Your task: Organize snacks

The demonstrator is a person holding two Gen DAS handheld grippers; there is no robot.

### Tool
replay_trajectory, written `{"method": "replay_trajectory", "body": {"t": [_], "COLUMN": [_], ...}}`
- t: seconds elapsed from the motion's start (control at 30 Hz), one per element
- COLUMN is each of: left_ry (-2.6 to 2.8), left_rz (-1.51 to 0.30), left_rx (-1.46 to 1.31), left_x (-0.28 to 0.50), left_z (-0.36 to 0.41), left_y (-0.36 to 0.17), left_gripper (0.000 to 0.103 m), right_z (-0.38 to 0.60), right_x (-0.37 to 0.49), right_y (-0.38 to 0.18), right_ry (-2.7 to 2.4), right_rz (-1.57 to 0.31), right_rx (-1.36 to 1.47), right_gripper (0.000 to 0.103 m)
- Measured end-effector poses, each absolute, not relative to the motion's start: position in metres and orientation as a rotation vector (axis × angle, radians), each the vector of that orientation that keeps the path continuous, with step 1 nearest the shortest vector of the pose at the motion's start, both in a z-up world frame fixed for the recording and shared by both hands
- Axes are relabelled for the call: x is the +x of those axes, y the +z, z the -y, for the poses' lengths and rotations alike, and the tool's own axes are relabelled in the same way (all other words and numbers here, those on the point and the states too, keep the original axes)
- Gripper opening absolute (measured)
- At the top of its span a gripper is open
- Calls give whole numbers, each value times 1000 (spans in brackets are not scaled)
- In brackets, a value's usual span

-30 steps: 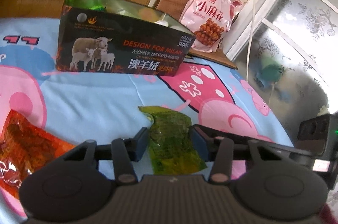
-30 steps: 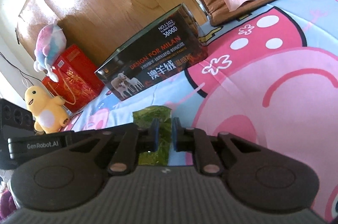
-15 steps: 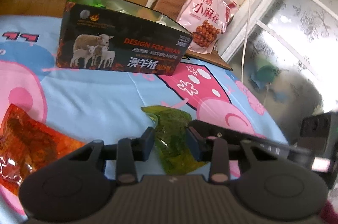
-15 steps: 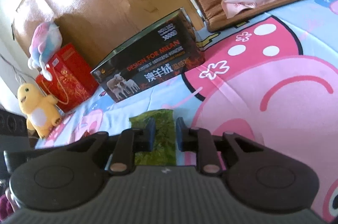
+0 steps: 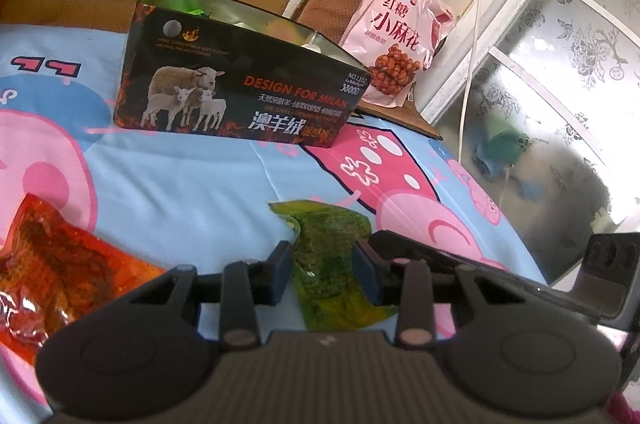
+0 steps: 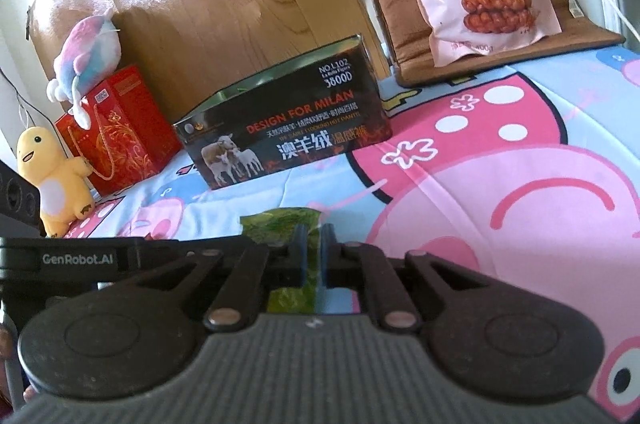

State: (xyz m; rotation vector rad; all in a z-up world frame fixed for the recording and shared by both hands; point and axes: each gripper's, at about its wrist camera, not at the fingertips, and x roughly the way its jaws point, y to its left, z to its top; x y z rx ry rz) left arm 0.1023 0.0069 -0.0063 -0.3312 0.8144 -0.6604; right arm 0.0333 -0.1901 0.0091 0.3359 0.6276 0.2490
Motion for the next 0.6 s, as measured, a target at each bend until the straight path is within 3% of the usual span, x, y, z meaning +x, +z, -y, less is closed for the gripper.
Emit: {"method": "replay_trajectory", "body": {"t": [0.6], "left_ry": [-665], "left_rz": [-794], "left_rx": [-327], "left_x": [101], "left_z": [-6], "left_y": [-6], "left_gripper": [33], "right_z": [177], "right_x": [22], "right_y": [16], "right_ry": [232], "right_rz": [-544], "right_rx": [243], "right_gripper": [9]}}
